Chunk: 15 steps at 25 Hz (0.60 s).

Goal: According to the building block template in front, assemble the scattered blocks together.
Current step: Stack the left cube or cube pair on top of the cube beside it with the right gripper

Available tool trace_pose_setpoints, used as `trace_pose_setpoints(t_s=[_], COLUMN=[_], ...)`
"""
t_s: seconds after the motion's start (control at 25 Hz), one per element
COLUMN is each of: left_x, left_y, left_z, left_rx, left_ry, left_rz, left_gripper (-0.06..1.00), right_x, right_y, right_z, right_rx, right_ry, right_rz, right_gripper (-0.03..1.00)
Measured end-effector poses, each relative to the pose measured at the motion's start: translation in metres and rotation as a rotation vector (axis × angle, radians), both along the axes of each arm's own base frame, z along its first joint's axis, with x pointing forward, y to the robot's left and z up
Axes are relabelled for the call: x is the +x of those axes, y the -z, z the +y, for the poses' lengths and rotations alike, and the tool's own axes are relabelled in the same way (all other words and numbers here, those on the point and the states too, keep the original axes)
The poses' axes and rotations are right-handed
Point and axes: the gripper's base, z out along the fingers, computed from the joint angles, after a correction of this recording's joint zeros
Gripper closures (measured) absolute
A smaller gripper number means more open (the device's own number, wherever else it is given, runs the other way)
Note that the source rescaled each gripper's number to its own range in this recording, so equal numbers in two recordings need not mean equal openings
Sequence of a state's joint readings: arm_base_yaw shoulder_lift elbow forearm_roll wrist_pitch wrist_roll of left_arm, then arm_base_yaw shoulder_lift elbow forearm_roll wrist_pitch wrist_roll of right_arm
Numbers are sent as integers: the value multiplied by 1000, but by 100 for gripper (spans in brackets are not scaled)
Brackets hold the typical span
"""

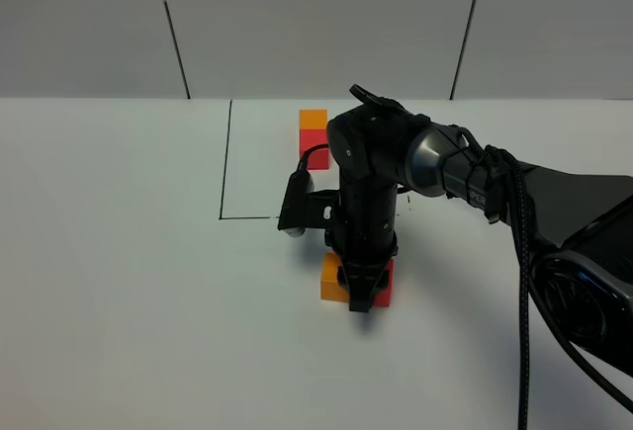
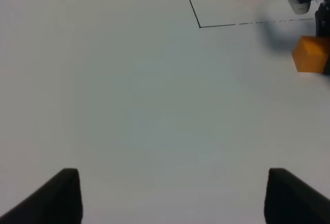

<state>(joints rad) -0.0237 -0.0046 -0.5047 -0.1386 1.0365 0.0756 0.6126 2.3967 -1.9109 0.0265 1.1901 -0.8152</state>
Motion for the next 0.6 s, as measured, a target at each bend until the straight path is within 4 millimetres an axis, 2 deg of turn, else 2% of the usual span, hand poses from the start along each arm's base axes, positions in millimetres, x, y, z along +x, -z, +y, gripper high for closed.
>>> trace_pose_setpoints(t_s=[0.2,0.44,0.6], left_x=[0,0,0], left_y=[0,0,0], left_z=[0,0,0], left_rx=[0,0,1], left_ry=[0,0,1], left_rz=[0,0,0], left_gripper=[5,5,5], right_x=[2,7,13], right_y=[-8,-56,-72], right_z=[2,-11,-29], right_rx=[34,156,193], right_ry=[134,385,562], right_rz=[-27,-26,15], right_gripper=[95,95,95])
